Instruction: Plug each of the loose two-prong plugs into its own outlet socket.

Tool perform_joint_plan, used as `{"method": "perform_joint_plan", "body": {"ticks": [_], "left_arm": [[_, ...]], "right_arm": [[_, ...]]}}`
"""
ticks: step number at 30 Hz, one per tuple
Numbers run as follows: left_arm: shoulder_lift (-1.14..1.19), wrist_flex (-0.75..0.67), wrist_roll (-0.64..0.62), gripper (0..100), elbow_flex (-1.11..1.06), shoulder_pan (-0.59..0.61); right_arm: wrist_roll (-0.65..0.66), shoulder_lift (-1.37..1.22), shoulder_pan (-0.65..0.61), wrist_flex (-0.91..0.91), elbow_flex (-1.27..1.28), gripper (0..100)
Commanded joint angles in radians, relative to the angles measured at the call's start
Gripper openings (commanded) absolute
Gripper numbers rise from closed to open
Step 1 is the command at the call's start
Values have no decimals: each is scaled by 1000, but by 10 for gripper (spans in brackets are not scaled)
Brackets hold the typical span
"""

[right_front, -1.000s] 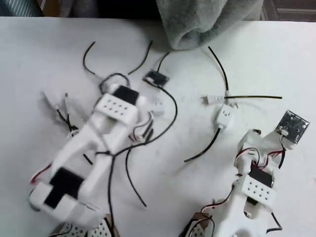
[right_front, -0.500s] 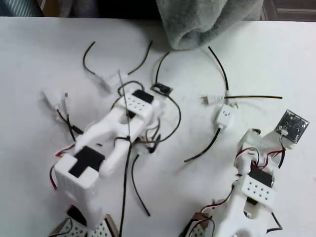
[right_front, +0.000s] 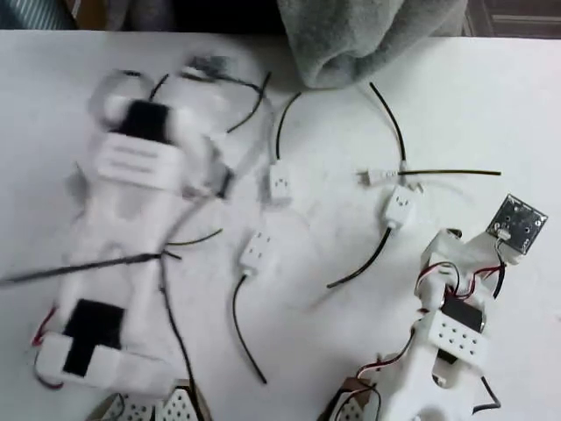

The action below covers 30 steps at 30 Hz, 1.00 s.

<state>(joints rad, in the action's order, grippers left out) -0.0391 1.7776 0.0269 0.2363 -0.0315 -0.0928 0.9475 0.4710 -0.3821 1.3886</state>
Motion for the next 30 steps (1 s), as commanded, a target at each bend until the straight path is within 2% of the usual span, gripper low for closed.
{"method": "perform_joint_plan", "body": {"ticks": [1,6,11,15,19,22,25,30], "left_arm": [[-62,8,92,219,54,205],[-5,8,147,219,52,432],[128,-12,204,218,55,539],[255,-112,209,216,61,535],[346,-176,207,215,63,469],[398,-232,143,215,84,433],[466,-265,80,215,163,427],[638,-261,81,215,358,424]], "right_arm": [[0,-5,-39,21,-3,198],[2,-5,-48,21,-3,198],[2,-5,-61,19,-3,198],[2,-5,-61,19,-3,198],[2,-5,-62,19,-3,198],[2,-5,-62,19,-3,198],[2,-5,-62,19,-3,198],[2,-5,-62,19,-3,198]]}}
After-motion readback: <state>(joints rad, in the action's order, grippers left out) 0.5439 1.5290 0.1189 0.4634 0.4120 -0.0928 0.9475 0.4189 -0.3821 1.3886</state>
